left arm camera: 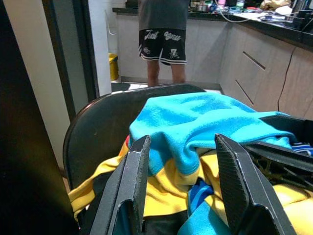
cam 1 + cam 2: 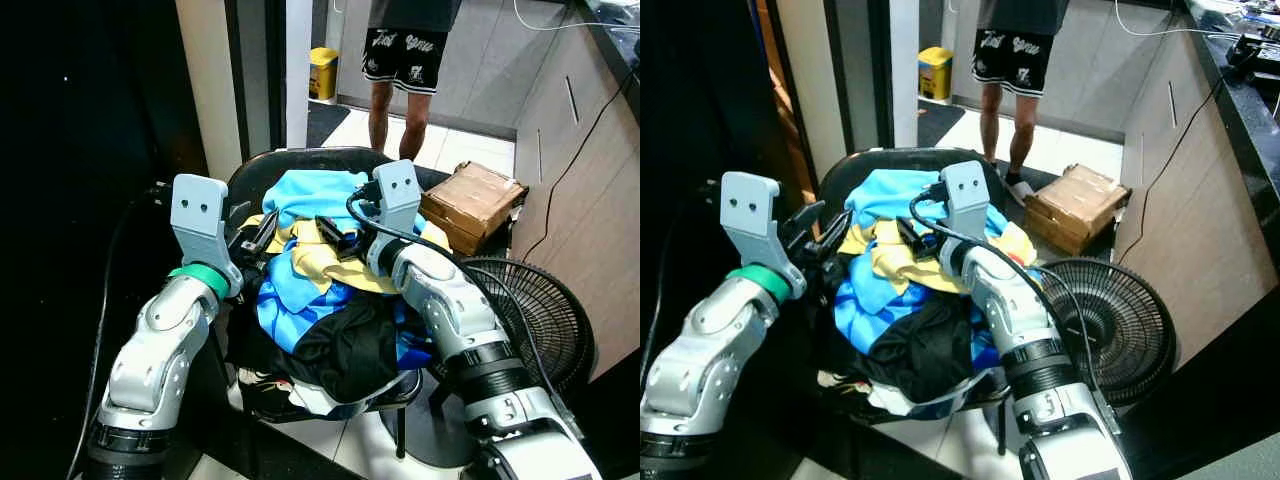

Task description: Clothes washing

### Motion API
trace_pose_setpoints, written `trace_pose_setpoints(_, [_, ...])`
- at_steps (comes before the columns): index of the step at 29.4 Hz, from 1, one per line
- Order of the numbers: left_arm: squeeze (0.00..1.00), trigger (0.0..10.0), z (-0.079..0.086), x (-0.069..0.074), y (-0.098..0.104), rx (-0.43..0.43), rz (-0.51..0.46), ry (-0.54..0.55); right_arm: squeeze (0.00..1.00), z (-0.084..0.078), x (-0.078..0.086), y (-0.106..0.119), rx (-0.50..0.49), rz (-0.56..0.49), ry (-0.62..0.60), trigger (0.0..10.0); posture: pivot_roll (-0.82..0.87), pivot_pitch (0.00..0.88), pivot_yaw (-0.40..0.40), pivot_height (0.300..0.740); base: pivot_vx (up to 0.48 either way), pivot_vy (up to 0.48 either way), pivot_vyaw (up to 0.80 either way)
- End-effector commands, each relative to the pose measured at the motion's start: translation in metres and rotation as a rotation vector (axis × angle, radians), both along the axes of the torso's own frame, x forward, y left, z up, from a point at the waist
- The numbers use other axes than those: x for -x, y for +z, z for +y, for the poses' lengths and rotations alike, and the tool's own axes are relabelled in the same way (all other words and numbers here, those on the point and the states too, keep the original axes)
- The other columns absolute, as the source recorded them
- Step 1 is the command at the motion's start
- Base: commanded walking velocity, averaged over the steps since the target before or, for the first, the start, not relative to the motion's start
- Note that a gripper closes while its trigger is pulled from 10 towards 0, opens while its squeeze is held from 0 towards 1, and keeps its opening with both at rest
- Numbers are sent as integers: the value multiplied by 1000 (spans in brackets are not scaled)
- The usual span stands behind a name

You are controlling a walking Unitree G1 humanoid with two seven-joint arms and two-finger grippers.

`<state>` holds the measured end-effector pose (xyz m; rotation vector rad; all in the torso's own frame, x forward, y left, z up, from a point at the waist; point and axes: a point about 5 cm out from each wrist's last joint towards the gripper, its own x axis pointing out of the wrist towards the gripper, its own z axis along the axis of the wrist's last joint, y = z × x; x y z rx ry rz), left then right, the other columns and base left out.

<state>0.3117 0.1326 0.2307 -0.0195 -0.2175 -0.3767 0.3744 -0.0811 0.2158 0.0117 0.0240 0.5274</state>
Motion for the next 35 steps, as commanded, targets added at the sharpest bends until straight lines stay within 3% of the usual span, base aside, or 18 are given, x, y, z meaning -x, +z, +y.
trace_pose_setpoints(1, [0, 10000, 0, 2, -2, -3, 11, -10, 0, 1, 2, -7, 27, 30, 21, 10000, 127, 49, 44, 740, 0, 0, 0])
trace_pose_setpoints(2, [0, 10000, 0, 2, -2, -3, 11, -10, 0, 1, 2, -7, 27, 30, 21, 10000, 127, 49, 44, 740, 0, 0, 0])
trace_pose_setpoints(3, [0, 10000, -1, 2, -2, -5, 11, -13, 0, 0, 2, -7, 24, 31, 22, 0, 126, 47, 48, 740, 0, 0, 0])
trace_pose_setpoints(19, [0, 10000, -4, -3, 0, -9, 8, -21, 0, -10, 7, 9, -84, -22, -9, 0, 115, 33, 59, 740, 0, 0, 0])
trace_pose_setpoints(34, [0, 10000, -4, -4, -2, -7, 14, -12, 0, -11, 11, 12, -119, -28, -8, 0, 109, 25, 60, 740, 0, 0, 0])
trace_pose_setpoints(35, [0, 10000, -4, -4, -2, -11, 15, -8, 0, -12, 10, 19, -161, -44, -23, 0, 109, 25, 60, 740, 0, 0, 0])
